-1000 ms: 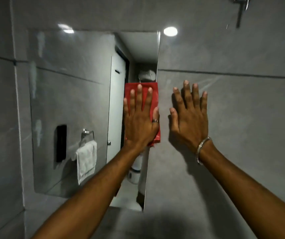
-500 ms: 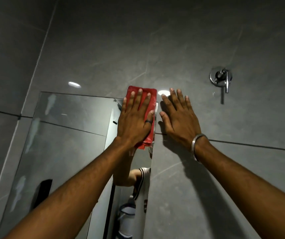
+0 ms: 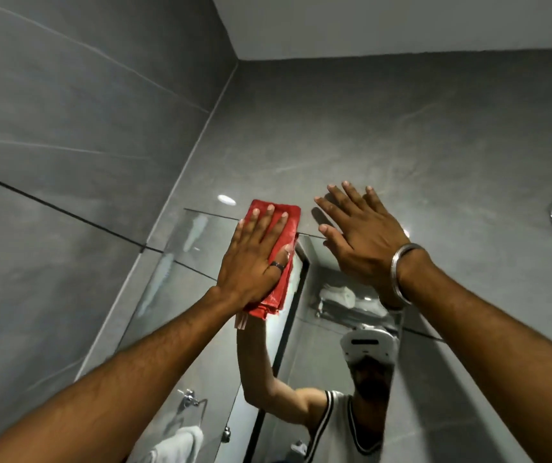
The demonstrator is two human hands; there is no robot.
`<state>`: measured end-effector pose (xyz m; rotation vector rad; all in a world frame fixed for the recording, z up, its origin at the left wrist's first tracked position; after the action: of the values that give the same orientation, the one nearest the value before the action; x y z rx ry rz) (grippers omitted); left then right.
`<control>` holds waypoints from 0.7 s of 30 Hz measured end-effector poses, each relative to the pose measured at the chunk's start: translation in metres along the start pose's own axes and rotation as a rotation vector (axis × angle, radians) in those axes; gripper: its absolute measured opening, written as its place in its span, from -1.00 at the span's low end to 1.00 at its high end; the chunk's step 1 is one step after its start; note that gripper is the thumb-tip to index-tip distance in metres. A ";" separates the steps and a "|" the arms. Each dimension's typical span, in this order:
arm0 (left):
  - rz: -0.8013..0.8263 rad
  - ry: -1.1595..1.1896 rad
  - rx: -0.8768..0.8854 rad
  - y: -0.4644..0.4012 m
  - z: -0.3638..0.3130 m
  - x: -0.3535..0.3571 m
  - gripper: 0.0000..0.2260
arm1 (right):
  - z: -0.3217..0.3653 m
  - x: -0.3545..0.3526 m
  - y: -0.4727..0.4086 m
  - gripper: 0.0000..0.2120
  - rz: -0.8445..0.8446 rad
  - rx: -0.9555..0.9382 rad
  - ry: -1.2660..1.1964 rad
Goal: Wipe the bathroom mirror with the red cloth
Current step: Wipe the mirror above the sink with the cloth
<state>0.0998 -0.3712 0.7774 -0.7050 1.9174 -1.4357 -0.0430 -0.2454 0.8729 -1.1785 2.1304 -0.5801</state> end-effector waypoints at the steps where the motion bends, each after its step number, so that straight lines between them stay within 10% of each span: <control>1: 0.003 0.001 -0.029 -0.003 0.015 -0.001 -0.36 | 0.006 0.002 -0.012 -0.38 -0.009 0.001 0.009; 21: 0.021 0.005 -0.097 -0.021 0.158 -0.021 -0.38 | 0.118 0.046 -0.128 -0.24 -0.039 0.126 -0.032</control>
<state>0.2331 -0.4600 0.7689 -0.7242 2.0036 -1.3409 0.0966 -0.3585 0.8572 -1.1541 2.0171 -0.6978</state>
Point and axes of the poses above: each hand's wrist, its own y-axis away from the middle knuckle, its own x-axis out of the palm, z = x × y, the point moved 6 cm from there along -y, towards the middle knuckle, and after that the axes turned 9 degrees about -x, right-handed, at the moved point
